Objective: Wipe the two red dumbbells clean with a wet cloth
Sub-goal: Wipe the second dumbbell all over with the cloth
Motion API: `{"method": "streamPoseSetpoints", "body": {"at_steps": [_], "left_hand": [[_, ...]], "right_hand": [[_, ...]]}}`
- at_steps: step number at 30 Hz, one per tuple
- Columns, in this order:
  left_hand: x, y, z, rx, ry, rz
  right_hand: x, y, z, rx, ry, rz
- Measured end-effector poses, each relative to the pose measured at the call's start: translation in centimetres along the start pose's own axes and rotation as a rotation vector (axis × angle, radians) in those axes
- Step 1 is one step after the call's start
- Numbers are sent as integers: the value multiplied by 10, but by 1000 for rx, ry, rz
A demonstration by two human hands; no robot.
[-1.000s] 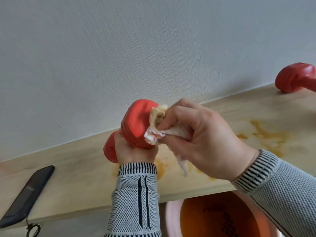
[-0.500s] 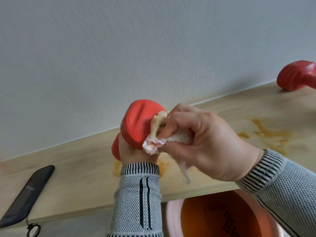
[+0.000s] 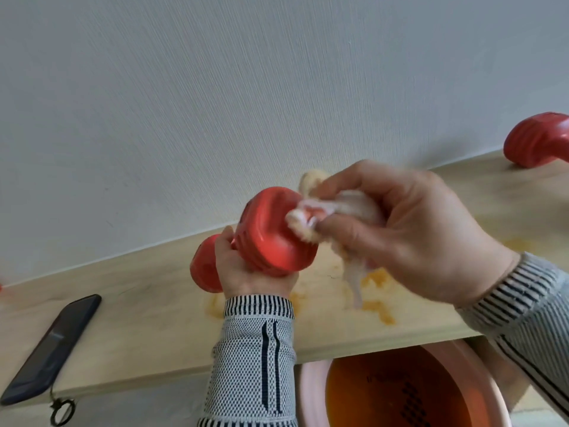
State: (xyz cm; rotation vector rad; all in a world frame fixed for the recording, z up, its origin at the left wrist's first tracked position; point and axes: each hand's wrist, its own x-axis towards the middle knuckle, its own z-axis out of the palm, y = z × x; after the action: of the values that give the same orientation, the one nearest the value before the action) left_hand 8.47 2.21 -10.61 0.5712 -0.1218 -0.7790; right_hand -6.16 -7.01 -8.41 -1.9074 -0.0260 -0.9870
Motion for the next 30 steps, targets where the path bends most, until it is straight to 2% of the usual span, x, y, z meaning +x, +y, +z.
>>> {"method": "streamPoseSetpoints", "body": {"at_steps": [2, 3, 5, 8, 10, 13, 17, 21, 24, 27, 30], "left_hand": [[-4, -3, -5, -70, -260, -101], [-3, -4, -9, -89, -283, -130], [-1, -5, -13, -94, -268, -129], [-4, -8, -1, -215, -5, -57], [-15, -14, 7, -232, 75, 26], [-21, -18, 17, -194, 77, 104], [-23, -18, 23, -209, 46, 138], [-21, -17, 27, -164, 74, 237], [-18, -10, 25, -125, 140, 331], [-16, -4, 23, -40, 217, 414], [-19, -2, 23, 28, 219, 461]], "right_hand": [[-4, -7, 13, -101, -106, -99], [-5, -8, 17, -137, -115, -122], [-4, -5, 18, -162, -62, -105], [3, 3, 8, -114, 83, 24], [6, 8, 1, -40, 128, 119], [5, 16, -3, 92, 148, 262], [2, 27, -4, 109, 141, 413], [-1, 32, -8, 83, 18, 545], [-5, 29, -15, 153, -37, 606], [-8, 31, -18, 256, 32, 652], [-9, 30, -18, 455, 136, 751]]}}
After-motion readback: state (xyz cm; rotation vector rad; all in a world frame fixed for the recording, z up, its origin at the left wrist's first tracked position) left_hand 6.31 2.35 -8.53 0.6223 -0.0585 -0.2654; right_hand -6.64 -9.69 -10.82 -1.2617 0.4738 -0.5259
